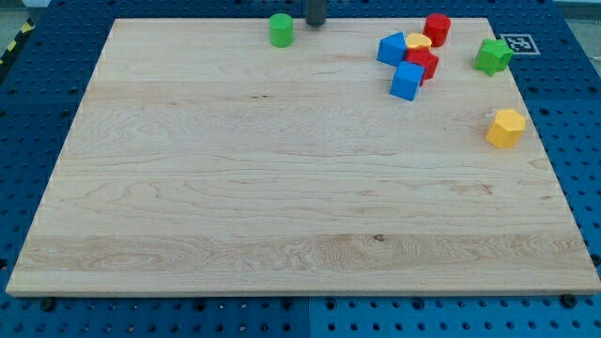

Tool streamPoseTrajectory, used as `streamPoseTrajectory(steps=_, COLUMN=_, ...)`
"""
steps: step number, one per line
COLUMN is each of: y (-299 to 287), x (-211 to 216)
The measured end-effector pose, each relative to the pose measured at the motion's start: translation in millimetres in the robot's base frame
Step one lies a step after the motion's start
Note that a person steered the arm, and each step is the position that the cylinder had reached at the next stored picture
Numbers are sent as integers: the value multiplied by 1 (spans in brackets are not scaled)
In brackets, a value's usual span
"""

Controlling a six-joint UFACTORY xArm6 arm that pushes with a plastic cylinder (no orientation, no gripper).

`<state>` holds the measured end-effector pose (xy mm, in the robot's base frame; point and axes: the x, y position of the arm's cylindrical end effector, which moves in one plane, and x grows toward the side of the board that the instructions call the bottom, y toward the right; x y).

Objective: Push the red circle to the right of the yellow heart

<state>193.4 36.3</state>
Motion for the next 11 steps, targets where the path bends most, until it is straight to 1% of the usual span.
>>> streamPoseTrajectory(steps=3, y=80, x=-1)
streamPoseTrajectory(steps=6, y=199, x=0)
streamPoseTrajectory(steps=7, y=198, x=5)
streamPoseTrajectory(steps=8, y=169, x=5)
streamPoseTrajectory(steps=10, y=165, x=8)
streamPoseTrajectory(steps=11, y=165, x=22)
